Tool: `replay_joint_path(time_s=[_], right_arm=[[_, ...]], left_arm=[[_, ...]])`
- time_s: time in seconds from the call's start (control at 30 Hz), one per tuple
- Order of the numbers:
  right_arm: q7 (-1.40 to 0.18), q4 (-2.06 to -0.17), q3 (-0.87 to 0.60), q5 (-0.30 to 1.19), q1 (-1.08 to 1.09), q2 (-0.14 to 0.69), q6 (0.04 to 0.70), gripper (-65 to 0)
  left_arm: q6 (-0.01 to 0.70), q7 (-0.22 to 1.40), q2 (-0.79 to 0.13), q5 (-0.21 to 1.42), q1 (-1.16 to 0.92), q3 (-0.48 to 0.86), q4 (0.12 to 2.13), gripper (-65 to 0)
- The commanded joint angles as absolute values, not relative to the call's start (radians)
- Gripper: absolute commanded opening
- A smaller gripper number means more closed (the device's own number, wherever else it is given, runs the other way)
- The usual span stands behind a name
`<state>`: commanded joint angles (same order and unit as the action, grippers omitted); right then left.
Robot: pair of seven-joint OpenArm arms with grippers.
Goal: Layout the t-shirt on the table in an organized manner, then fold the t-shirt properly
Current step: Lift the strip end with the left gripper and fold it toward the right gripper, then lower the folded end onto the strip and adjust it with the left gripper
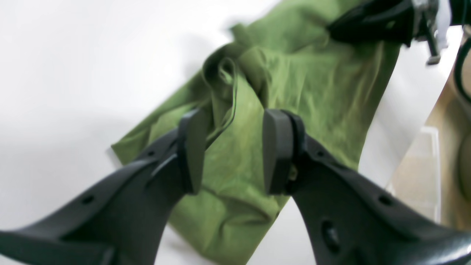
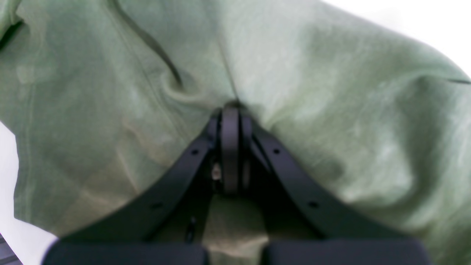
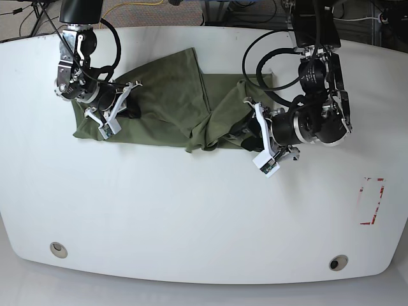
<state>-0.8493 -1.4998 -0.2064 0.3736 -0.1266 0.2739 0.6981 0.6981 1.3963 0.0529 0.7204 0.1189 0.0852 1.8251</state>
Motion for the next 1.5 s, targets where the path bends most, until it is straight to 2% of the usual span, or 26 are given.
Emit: replay_joint_path(time_s=[0.13, 0.37, 0.83, 1.27, 1.5], right_arm=[[-0.849, -1.498, -0.206, 0.374, -0.127, 0.271, 0.698, -64.8], [-0.849, -1.498, -0.206, 0.374, -0.127, 0.271, 0.698, -64.8], [-0.849, -1.498, -0.206, 0.374, -0.127, 0.271, 0.698, -64.8], [-0.849, -1.498, -0.206, 0.374, -0.128, 0.269, 0.698, -64.8], [-0.849, -1.498, -0.206, 0.374, -0.128, 0.269, 0.698, -64.8]], left_arm=[[0.698, 1.396, 0.082, 0.728, 0.113, 0.084, 1.825, -40.8], [0.698, 1.396, 0.077, 0.776, 0.090, 0.088, 1.825, -40.8], [0.698, 1.349, -0.114, 0.776, 0.021, 0.091, 1.787, -40.8], [0.698, 1.231, -0.153, 0.779, 0.031, 0.081, 1.570, -40.8], [0.698, 1.231, -0.151, 0.783, 0.053, 0.019, 1.561, -40.8]])
